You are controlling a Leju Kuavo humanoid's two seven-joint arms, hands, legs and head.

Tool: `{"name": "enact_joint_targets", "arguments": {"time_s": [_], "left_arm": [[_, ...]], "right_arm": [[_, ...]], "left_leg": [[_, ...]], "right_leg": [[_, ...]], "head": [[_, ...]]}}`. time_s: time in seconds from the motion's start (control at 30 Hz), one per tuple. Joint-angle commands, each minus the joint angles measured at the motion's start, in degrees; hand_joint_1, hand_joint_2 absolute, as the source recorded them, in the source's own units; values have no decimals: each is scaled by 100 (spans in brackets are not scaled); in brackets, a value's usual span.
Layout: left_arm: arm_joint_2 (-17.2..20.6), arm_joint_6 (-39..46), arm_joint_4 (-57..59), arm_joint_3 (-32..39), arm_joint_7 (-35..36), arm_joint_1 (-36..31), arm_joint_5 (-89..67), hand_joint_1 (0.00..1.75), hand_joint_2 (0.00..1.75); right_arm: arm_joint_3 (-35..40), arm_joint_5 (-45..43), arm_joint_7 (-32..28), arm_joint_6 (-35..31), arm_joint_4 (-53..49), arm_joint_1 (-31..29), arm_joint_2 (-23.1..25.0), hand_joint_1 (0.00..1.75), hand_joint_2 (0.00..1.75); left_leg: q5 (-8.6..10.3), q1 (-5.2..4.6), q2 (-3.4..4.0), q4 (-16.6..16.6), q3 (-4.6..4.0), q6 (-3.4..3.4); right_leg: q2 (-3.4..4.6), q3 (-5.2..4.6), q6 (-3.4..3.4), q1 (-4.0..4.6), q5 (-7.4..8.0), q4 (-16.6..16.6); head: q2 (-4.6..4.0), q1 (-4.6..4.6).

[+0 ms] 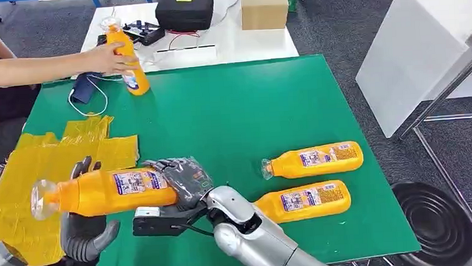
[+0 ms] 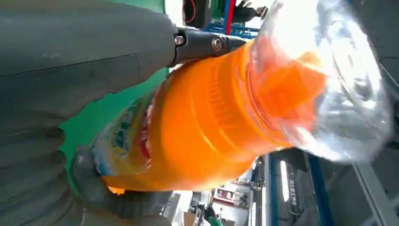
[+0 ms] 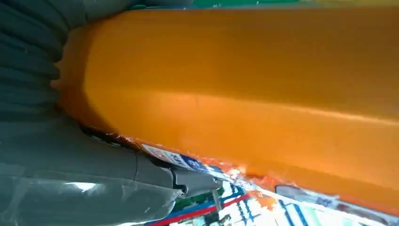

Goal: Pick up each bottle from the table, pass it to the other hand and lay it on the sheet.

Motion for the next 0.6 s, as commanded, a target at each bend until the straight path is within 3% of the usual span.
{"name": "enact_joint_targets", "arguments": {"time_s": [0.03, 0.6], "left_arm": [[-7, 99, 18, -219, -9, 10, -31, 0, 175], [-4, 93, 17, -213, -10, 10, -29, 0, 175]], "right_arm": [[812, -42, -119, 90, 240, 108, 110, 175, 175], [804, -42, -119, 91, 241, 72, 82, 175, 175]], "left_leg": [[-9, 4, -1, -5, 25, -5], [-4, 5, -9, -3, 18, -3]], "right_leg": [[4, 24, -1, 3, -8, -4], [-4, 18, 0, 4, -5, -5]], "head": [[0, -2], [0, -2]]}}
